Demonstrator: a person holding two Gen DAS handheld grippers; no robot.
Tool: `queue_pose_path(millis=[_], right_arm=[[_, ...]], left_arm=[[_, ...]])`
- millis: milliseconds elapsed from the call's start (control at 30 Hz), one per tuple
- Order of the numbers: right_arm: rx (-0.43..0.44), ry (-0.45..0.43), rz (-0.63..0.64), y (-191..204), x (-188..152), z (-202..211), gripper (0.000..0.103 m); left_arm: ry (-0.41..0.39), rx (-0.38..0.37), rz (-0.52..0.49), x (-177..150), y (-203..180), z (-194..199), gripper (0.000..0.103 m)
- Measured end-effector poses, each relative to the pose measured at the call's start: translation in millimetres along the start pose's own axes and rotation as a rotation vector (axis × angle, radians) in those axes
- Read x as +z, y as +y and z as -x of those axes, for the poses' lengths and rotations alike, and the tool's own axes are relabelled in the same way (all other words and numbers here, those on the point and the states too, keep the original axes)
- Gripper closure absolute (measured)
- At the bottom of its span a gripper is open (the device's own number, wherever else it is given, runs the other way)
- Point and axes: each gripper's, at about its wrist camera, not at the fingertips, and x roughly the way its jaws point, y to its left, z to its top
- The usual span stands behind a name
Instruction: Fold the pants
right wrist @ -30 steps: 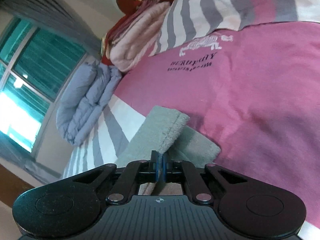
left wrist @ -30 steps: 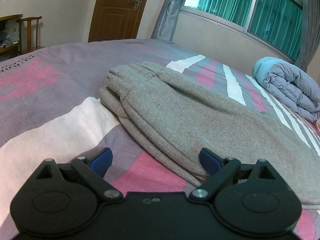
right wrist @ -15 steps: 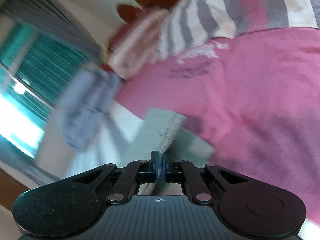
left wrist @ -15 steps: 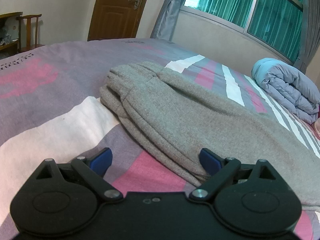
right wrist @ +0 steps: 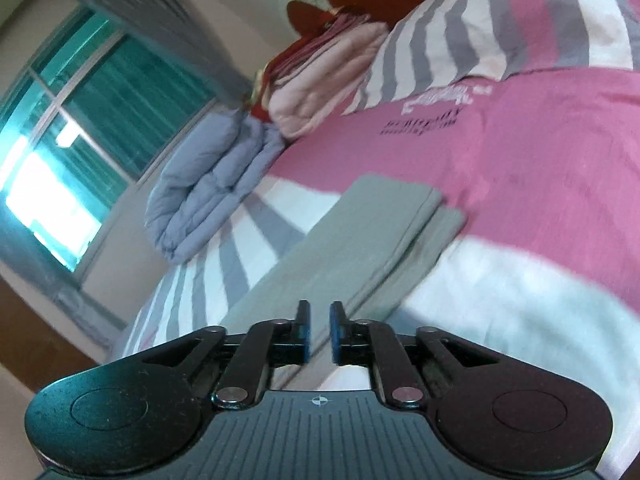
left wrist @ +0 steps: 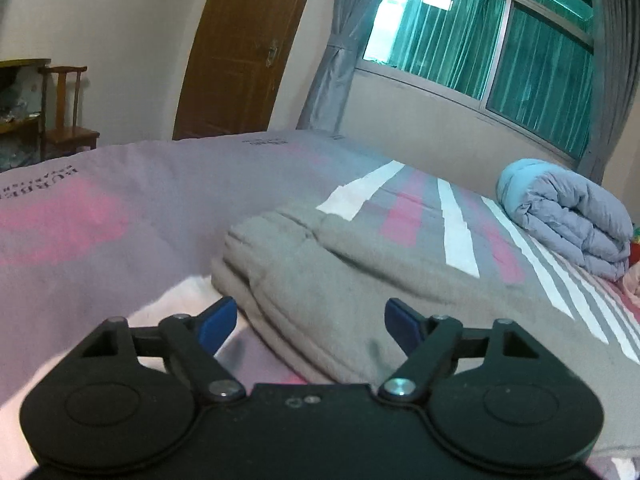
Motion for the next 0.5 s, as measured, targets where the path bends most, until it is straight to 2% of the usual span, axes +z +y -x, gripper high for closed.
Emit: queue_pose_path(millis=[33,67,167,233,267,333,433,500], right_arm=[[-0.011,0.014,0.012,3,-8,-2,0.068],[-0.02,0.019,0.018,5,-14,-3,0.064],[-0.02,0.011,0.051,13,-17,-3,0.062],[-0.024,0.03,0.078,17,-20,-7,0.062],[-0.028,0.039,0.084,18,-21,-8,0.062],[-0.039,0.034,0.084,17,-21,-9,0.062],[-0.052,0.042,0.072,11,-20,-10,0.062],[-0.064,0.056,0.056,6,-18,-12,0.062]], left_arm=[[0.019,0.006,0.001,3,1,-5,0.04],[0.034,-0.001,0.012,7,4,-11,0.043],[0.061,-0.005,0.052,15,12,-27,0.053],[0.085,0.006,0.084,20,19,-37,0.082],[0.073,0.017,0.083,24,21,-36,0.089],[0.063,-0.005,0.094,27,24,-34,0.09],[0.134,0.0,0.071,26,27,-48,0.092],[0.094,-0.046,0.121,37,38,-46,0.093]])
